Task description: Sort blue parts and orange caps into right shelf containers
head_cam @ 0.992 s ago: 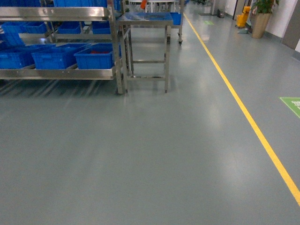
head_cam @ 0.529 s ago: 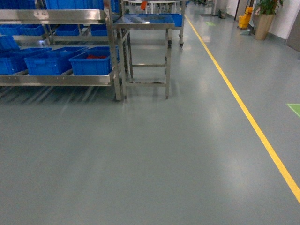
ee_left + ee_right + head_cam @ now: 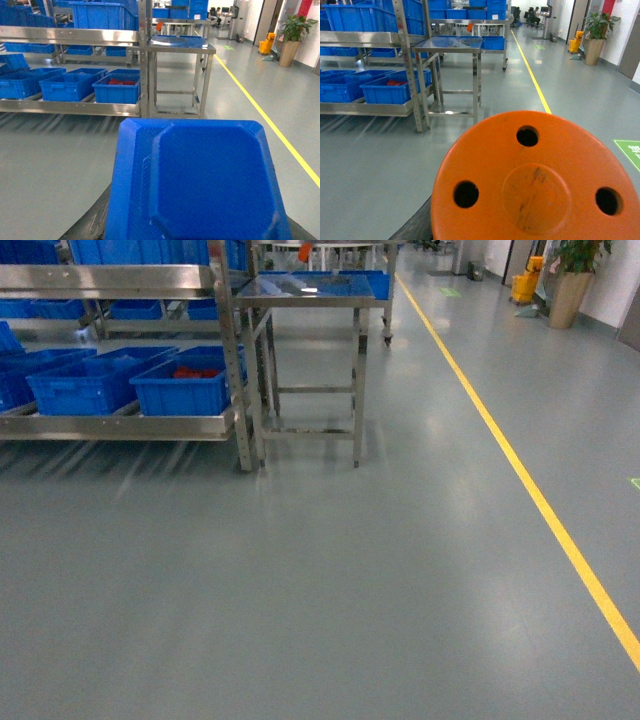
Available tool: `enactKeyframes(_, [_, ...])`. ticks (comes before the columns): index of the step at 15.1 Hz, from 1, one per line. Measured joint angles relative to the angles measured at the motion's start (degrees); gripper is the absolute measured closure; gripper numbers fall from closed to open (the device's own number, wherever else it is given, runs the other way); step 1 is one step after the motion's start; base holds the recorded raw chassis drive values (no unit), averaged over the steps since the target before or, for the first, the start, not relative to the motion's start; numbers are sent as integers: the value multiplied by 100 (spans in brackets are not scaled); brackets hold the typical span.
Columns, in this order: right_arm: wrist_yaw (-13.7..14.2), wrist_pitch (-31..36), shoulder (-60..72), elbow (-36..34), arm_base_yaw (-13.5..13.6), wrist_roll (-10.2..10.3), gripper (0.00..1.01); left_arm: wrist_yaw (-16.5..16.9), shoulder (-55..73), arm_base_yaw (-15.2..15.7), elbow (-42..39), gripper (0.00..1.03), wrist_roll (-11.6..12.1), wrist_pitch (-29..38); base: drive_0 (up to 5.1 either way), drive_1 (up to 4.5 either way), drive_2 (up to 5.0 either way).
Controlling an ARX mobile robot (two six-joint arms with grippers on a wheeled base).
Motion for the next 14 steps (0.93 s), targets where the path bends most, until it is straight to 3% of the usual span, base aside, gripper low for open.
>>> enactKeyframes(14, [0, -11, 0, 0, 0, 0, 55, -7, 0, 0, 0, 60, -2, -22, 0, 422, -423])
